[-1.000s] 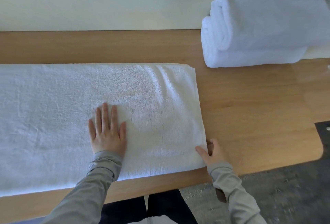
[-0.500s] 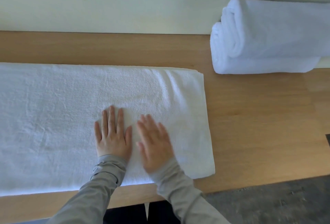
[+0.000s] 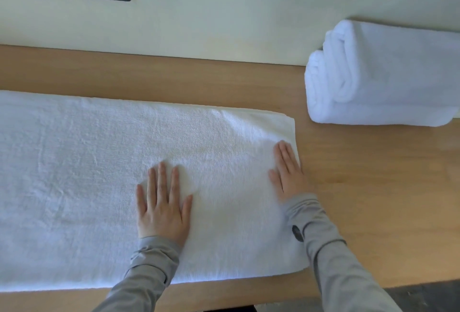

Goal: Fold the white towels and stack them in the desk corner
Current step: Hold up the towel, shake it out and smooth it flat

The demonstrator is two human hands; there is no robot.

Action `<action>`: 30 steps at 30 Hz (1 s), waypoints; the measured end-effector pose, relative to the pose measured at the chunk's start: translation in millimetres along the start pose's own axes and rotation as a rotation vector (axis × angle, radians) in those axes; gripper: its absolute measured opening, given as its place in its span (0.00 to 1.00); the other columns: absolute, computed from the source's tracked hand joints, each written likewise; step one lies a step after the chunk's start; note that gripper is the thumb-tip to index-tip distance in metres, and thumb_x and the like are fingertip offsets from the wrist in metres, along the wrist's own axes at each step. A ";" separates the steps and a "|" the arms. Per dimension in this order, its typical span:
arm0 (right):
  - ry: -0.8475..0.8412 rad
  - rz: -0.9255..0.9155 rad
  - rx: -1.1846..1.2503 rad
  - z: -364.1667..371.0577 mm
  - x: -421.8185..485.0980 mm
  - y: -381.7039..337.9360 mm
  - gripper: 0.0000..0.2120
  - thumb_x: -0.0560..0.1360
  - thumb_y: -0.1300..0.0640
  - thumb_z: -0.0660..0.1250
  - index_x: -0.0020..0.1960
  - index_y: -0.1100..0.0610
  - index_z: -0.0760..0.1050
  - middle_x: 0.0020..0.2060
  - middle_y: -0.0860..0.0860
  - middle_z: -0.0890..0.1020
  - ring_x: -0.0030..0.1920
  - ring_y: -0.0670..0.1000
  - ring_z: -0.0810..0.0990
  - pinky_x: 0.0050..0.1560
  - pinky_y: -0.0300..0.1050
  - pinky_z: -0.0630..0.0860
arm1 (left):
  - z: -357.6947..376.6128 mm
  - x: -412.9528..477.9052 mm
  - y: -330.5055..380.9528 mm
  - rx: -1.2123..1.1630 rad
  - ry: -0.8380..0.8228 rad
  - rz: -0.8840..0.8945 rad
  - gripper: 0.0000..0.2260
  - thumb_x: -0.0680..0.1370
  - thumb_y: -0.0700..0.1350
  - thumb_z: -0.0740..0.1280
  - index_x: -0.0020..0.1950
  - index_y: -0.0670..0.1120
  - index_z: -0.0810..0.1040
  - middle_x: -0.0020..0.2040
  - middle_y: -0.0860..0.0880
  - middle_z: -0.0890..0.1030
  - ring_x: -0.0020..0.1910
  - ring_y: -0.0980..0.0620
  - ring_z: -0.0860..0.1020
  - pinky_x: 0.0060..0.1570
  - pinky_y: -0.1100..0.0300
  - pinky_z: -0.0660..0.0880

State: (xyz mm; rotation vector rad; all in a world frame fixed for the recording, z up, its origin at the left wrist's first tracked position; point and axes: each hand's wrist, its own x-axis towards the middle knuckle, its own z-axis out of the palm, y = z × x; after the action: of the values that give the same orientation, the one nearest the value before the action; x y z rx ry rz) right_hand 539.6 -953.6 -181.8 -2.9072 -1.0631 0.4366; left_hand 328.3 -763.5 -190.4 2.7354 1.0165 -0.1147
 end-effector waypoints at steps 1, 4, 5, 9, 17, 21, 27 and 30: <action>0.035 0.020 -0.006 -3.9 6.2 -5.3 0.27 0.80 0.47 0.43 0.74 0.56 0.40 0.74 0.49 0.40 0.76 0.52 0.43 0.73 0.50 0.36 | -0.4 0.0 0.3 0.002 -0.002 -0.001 0.29 0.79 0.58 0.43 0.77 0.47 0.51 0.78 0.44 0.51 0.76 0.44 0.50 0.73 0.44 0.46; 0.205 -0.134 0.075 -15.5 20.1 -52.8 0.29 0.78 0.49 0.48 0.74 0.65 0.56 0.74 0.59 0.57 0.74 0.59 0.53 0.73 0.57 0.50 | -1.6 -0.1 2.0 0.007 -0.011 -0.007 0.29 0.78 0.58 0.44 0.77 0.46 0.53 0.77 0.44 0.53 0.76 0.44 0.52 0.73 0.43 0.47; 0.229 -0.285 0.077 -13.3 24.1 -72.9 0.28 0.77 0.50 0.51 0.73 0.65 0.59 0.73 0.60 0.61 0.74 0.59 0.56 0.72 0.59 0.54 | -2.4 0.3 2.4 0.007 -0.014 -0.008 0.29 0.78 0.58 0.44 0.77 0.46 0.54 0.77 0.44 0.54 0.76 0.44 0.52 0.73 0.43 0.47; 0.082 -0.807 -0.097 3.0 38.6 -120.3 0.28 0.77 0.48 0.56 0.72 0.61 0.62 0.72 0.56 0.65 0.74 0.55 0.60 0.72 0.59 0.58 | -3.9 1.9 1.8 0.008 -0.019 -0.004 0.29 0.79 0.58 0.43 0.76 0.45 0.58 0.76 0.43 0.57 0.75 0.43 0.55 0.72 0.42 0.50; 0.020 -0.381 -0.187 -30.9 121.1 8.5 0.28 0.80 0.45 0.43 0.76 0.56 0.43 0.77 0.52 0.50 0.76 0.51 0.47 0.75 0.52 0.42 | -1.1 3.0 1.1 0.012 0.004 -0.002 0.29 0.79 0.59 0.45 0.76 0.47 0.58 0.77 0.45 0.57 0.76 0.44 0.55 0.73 0.43 0.50; -0.052 -0.251 -0.205 -32.9 138.2 23.7 0.28 0.81 0.45 0.43 0.76 0.54 0.41 0.77 0.47 0.45 0.75 0.45 0.39 0.74 0.50 0.34 | 1.9 3.7 -0.3 0.023 0.019 -0.007 0.29 0.78 0.59 0.45 0.76 0.47 0.56 0.77 0.45 0.56 0.76 0.45 0.53 0.73 0.44 0.49; 0.088 -0.270 -0.099 -35.9 94.5 -39.4 0.32 0.78 0.45 0.43 0.76 0.61 0.44 0.76 0.56 0.48 0.76 0.55 0.45 0.73 0.58 0.40 | 3.3 4.1 0.0 0.031 0.033 -0.009 0.29 0.78 0.59 0.46 0.77 0.48 0.55 0.77 0.45 0.54 0.76 0.45 0.52 0.73 0.43 0.49; 0.132 -0.477 -0.006 -13.2 38.1 -101.8 0.30 0.77 0.47 0.50 0.74 0.64 0.57 0.74 0.58 0.60 0.74 0.58 0.57 0.71 0.61 0.54 | 3.7 4.4 0.0 0.036 0.036 -0.006 0.29 0.79 0.58 0.46 0.77 0.47 0.55 0.77 0.45 0.54 0.76 0.45 0.53 0.73 0.43 0.49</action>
State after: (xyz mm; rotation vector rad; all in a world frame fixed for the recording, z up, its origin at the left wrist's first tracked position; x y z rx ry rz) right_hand 506.8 -850.1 -167.7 -2.5139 -1.6617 0.2181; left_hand 331.7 -761.6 -194.6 2.7764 1.0429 -0.0854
